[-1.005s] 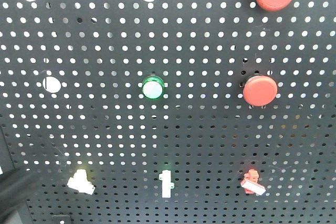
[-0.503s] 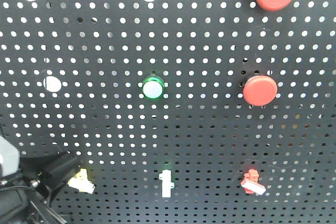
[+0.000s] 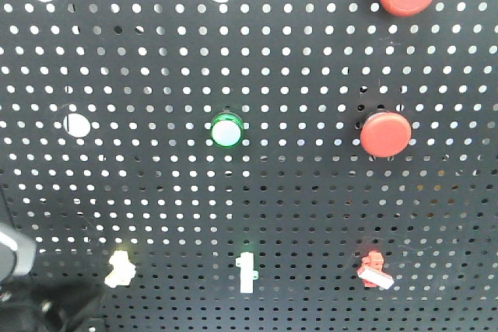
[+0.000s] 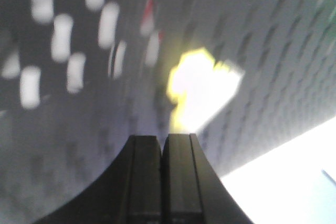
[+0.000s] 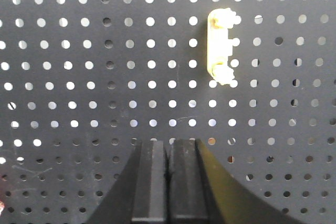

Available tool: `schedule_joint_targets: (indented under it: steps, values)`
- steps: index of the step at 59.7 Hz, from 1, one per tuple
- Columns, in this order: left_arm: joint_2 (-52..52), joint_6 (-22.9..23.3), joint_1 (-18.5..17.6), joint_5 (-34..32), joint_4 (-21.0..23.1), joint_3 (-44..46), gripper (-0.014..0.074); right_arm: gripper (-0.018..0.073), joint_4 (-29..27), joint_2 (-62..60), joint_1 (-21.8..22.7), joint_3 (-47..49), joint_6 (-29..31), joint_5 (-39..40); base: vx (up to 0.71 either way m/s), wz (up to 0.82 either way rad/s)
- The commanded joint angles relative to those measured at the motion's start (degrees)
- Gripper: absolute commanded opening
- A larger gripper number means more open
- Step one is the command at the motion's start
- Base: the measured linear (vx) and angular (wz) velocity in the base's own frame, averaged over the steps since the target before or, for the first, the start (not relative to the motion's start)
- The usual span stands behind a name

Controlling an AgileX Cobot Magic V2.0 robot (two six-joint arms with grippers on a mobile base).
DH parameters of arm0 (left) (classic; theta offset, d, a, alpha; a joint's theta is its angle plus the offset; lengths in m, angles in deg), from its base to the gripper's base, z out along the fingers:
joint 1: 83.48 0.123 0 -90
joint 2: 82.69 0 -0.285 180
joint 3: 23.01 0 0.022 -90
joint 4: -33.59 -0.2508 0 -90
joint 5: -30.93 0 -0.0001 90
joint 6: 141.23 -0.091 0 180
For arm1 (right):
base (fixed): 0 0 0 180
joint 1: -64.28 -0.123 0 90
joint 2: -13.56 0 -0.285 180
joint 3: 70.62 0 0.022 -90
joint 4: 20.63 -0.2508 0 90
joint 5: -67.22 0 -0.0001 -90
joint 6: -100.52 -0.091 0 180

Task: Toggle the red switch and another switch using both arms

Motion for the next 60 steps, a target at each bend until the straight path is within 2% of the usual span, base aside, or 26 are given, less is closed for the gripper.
schedule_joint_targets:
  steps: [1,8,17,28,48,60]
  values:
    - [-1.8,1.6,-0.2,-2.3,2.5,1.8,0.0002,-0.0006,0.3,1.0,0.0,1.8,0.1,4.9,0.0,0.0]
    - [-3.8,1.5,-0.2,-2.6,5.2,1.8,0.0002,-0.0006,0.3,1.0,-0.1,1.8,0.1,5.1,0.0,0.0]
    - [-9.1,1.4,-0.2,-3.6,4.9,1.8,0.0002,-0.0006,0.6,1.0,-2.4,1.8,-2.1,5.1,0.0,0.0]
    - [-15.0,1.3,-0.2,-3.8,4.6,1.8,0.0002,-0.0006,0.6,3.8,-11.2,1.8,-1.5,6.2,0.0,0.0]
    - [-17.4,1.3,-0.2,-3.5,4.4,1.6,0.0002,-0.0006,0.6,18.7,-26.2,5.0,-1.2,17.8,0.0,0.0]
    - [-17.4,1.3,-0.2,-3.5,4.3,1.6,0.0002,-0.0006,2.2,27.6,-31.3,9.5,-0.9,20.4,0.0,0.0]
